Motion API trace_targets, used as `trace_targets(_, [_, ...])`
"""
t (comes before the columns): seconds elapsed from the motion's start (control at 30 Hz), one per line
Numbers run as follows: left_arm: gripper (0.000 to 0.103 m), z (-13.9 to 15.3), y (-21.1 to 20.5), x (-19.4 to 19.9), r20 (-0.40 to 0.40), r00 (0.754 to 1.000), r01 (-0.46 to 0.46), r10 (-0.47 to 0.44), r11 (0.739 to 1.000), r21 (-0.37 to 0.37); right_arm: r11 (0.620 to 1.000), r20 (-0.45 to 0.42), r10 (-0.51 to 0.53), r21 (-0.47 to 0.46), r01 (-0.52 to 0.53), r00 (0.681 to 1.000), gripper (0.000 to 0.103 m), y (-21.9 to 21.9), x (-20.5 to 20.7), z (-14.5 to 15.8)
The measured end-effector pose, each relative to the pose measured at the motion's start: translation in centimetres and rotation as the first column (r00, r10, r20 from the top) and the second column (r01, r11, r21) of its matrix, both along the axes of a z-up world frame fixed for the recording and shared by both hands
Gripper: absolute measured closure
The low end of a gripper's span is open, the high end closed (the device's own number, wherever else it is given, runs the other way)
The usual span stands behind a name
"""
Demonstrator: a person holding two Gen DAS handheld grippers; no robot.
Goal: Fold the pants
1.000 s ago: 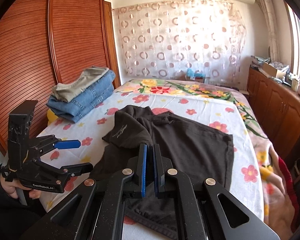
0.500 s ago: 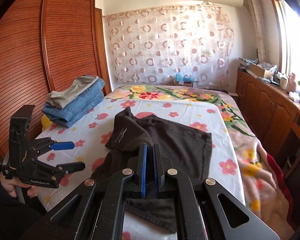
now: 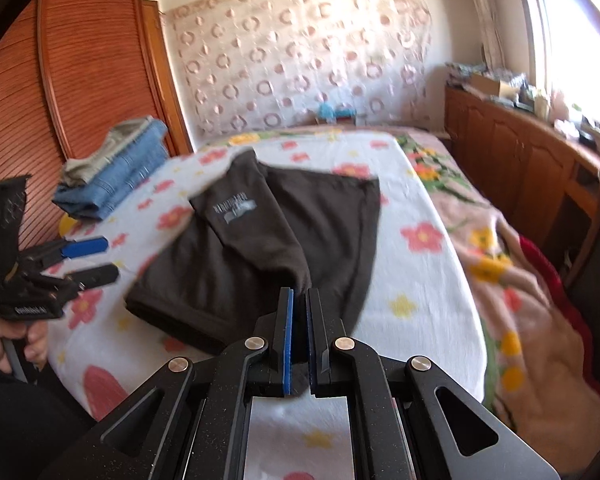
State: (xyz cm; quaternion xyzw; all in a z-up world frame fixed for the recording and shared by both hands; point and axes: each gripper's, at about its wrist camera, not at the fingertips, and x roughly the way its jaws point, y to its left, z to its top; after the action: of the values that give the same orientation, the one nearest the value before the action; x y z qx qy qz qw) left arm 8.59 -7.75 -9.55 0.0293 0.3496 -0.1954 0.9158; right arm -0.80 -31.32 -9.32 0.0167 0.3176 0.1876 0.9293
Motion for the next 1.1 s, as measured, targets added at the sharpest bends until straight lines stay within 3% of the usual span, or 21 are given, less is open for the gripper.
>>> trace_targets(0.37, [0.023, -1.0, -0.7, 0.2, -0.024, 1.0, 0.008, -0.008, 1.0, 0.014, 1.0, -0.067, -0.022, -0.005, 0.022, 0.998, 0.098, -0.4, 0.8, -1.3])
trace_targets(0.8, [0.023, -2.1, -0.7, 0.4, -0.077, 0.997, 0.009, -0.009, 1.0, -0.002, 0.999, -0.003, -0.02, -0.046, 0.02, 1.0, 0.059, 0.1, 1.0, 0.5])
trace_targets(1.1, [0.023, -2.3, -0.4, 0.3, -0.083, 0.996, 0.008, -0.009, 1.0, -0.014, 0.995, -0.05, 0.014, -0.102, -0.019, 0.999, 0.056, 3.5, 4.8, -2.3])
